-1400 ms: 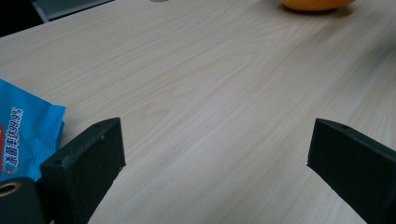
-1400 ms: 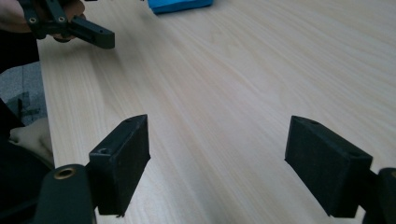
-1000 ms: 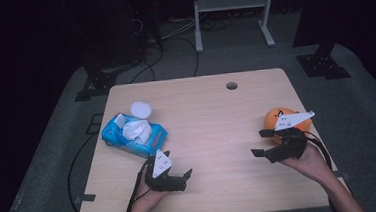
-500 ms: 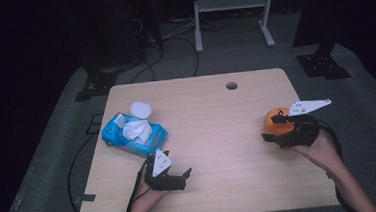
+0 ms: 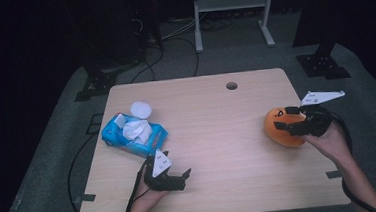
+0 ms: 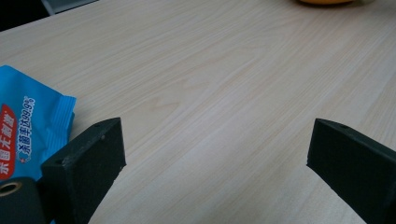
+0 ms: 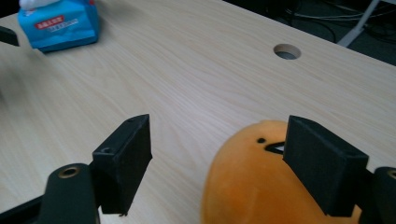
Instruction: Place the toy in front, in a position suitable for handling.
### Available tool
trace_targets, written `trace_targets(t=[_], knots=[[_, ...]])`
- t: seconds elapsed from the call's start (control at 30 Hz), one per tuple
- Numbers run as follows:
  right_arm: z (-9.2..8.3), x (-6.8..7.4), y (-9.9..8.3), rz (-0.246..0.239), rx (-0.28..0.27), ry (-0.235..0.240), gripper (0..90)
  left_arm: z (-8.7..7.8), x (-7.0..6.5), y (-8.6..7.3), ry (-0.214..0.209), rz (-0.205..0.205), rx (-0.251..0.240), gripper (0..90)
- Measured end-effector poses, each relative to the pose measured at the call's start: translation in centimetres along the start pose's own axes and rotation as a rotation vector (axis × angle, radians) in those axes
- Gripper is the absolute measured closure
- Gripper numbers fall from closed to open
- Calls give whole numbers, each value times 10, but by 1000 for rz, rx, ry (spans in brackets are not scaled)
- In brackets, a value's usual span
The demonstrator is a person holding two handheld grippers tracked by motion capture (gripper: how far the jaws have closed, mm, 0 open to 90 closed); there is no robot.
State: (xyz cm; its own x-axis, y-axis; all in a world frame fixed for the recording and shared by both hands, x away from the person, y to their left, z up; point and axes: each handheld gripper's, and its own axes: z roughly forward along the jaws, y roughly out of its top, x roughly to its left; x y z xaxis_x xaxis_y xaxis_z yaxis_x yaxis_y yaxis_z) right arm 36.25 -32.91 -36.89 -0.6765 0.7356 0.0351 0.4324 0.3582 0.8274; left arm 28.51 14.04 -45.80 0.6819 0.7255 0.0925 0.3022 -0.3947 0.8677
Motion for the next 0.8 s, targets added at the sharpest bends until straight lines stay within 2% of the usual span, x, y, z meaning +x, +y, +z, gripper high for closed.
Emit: trace_targets(t=[0.33, 0.53, 0.8], knots=[[2, -25, -15, 65, 10, -71, 229, 0, -1, 0, -2, -1, 2, 32], [8, -35, -27, 104, 28, -76, 254, 0, 1, -1, -15, -15, 2, 32], [18, -38, -38, 119, 39, -99, 375, 0, 3, -2, -8, -21, 7, 32]])
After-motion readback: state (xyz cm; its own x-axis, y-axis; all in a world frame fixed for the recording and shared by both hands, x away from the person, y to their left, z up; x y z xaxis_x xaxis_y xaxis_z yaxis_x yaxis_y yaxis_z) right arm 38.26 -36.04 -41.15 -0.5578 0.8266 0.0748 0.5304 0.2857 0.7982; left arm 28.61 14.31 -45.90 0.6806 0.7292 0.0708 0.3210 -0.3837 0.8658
